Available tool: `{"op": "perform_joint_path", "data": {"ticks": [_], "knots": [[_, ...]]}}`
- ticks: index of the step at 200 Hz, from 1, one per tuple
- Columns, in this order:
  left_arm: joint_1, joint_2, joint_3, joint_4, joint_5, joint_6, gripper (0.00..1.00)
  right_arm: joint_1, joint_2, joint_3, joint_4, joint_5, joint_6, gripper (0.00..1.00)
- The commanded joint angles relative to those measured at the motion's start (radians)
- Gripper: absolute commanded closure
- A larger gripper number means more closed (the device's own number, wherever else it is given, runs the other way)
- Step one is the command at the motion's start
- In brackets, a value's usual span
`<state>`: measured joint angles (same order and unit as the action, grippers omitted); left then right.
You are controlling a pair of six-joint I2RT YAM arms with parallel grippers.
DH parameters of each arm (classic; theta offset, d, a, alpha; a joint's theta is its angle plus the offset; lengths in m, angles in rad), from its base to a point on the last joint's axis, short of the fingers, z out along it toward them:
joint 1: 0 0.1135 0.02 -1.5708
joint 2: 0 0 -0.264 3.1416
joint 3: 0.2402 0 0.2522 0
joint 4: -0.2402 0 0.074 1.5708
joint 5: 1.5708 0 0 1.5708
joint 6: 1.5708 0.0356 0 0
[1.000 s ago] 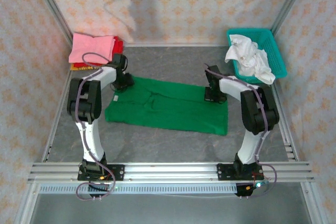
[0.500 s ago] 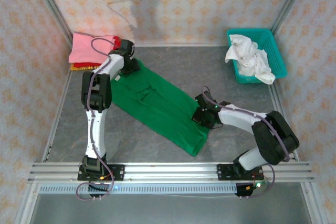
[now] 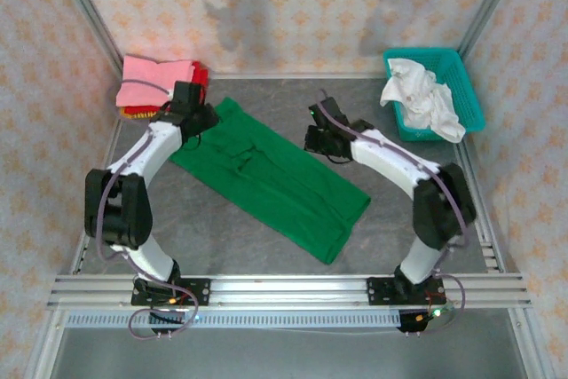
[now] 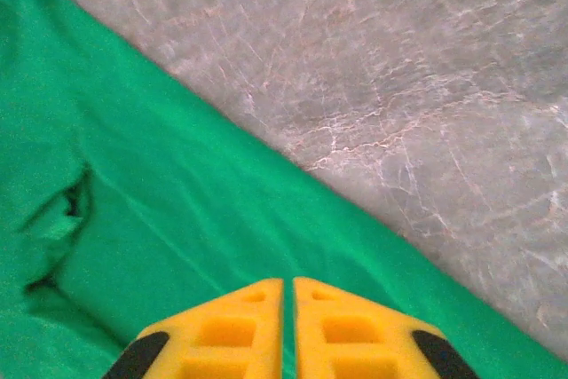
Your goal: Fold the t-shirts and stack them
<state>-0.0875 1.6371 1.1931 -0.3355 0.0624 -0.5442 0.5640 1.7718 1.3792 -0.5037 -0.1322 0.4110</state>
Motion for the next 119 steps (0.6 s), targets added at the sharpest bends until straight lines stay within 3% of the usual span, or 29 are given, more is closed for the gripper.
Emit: {"op": "perform_joint_path", "data": {"ticks": [1,59,119], "knots": [[-0.008,0.007,-0.134,0.029,-0.021,-0.053,0.49,0.001,0.157,0.153,-0.172,-0.035,-0.163,0.92],[0.007,0.079,-0.210,0.048,-0.049,-0.085,0.55,0.002,0.396,0.371,-0.208,-0.101,-0.243,0.94],[0.011,0.215,-0.133,0.056,-0.060,-0.087,0.59,-0.032,0.460,0.318,-0.130,-0.089,-0.167,0.95]]}}
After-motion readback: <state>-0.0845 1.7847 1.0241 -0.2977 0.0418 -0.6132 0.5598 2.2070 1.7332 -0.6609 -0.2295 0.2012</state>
